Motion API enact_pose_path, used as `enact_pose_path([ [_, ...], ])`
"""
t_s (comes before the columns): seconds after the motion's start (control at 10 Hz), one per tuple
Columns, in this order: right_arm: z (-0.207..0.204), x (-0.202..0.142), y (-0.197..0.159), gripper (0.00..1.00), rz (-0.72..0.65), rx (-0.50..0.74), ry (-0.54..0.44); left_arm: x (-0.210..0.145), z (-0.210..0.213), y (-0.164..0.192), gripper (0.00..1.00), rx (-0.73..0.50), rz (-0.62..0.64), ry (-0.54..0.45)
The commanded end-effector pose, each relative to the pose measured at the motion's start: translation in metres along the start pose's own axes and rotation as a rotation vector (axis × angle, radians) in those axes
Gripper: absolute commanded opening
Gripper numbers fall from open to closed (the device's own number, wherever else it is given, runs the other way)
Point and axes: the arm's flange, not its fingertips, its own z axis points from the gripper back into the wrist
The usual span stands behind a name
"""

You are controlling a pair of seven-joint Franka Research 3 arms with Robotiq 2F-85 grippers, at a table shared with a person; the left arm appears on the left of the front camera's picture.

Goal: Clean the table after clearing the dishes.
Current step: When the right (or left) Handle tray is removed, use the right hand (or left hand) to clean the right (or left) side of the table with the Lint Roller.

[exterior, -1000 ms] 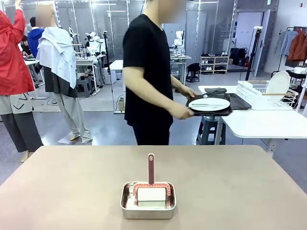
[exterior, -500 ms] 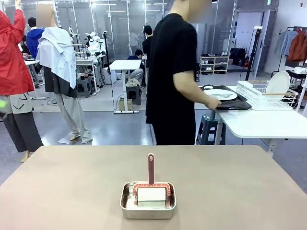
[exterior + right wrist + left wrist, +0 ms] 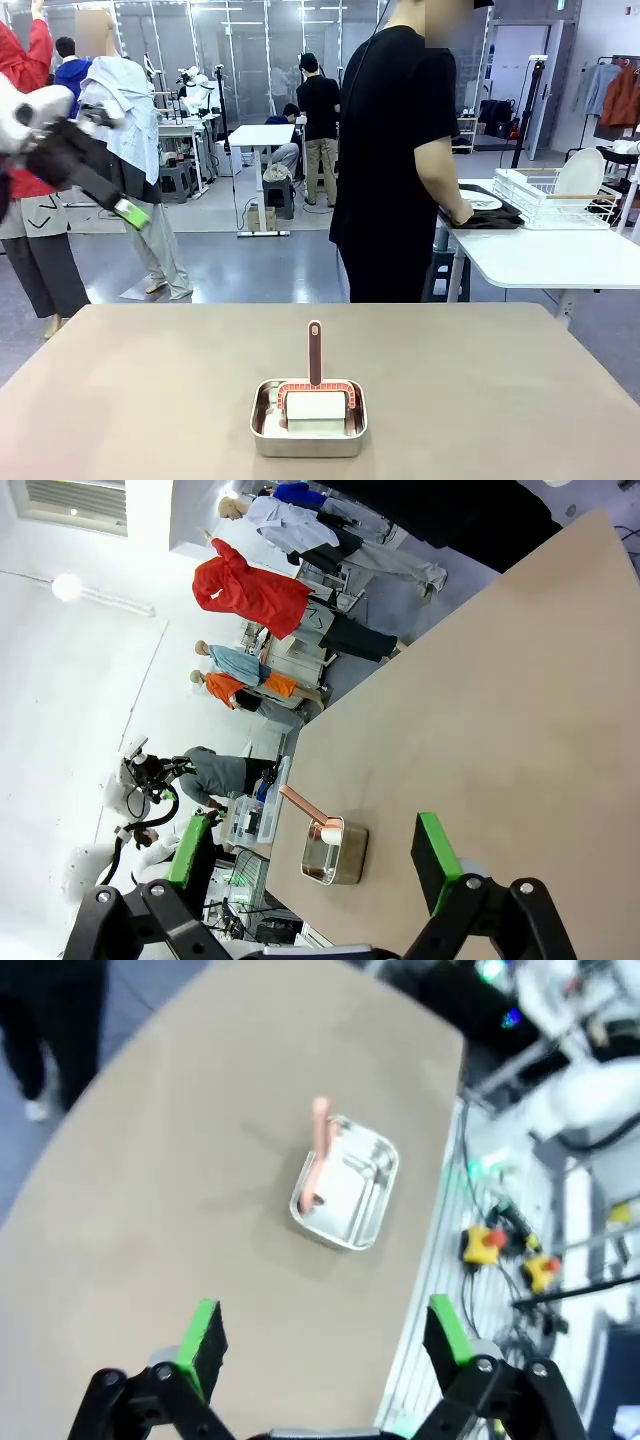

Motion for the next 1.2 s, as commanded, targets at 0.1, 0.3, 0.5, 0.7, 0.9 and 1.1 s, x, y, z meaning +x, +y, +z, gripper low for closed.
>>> enact_pose_path([
  [0.1,0.001,-0.001,0.002,1.0,0.008,0.009,0.005,0.013,-0.054,-0.017,1.0,-0.023,-0.141,0.084],
  [0.3,0.001,-0.001,0.002,1.0,0.008,0.009,0.005,0.028,-0.056,-0.024,1.0,-0.044,-0.102,0.098],
  [0.5,0.001,-0.001,0.002,1.0,0.008,0.009,0.005,0.028,-0.056,-0.024,1.0,-0.044,-0.102,0.098],
  [0.7,0.001,-0.001,0.002,1.0,0.008,0.009,0.005,0.028,-0.056,-0.024,1.0,-0.044,-0.102,0.098],
  [0.9,0.001,-0.001,0.002,1.0,0.008,0.009,0.005,0.036,-0.07,-0.026,1.0,-0.049,-0.152,0.176],
  [1.1,0.001,-0.001,0.002,1.0,0.008,0.009,0.005,0.087,-0.1,-0.025,1.0,-0.089,-0.247,0.374],
])
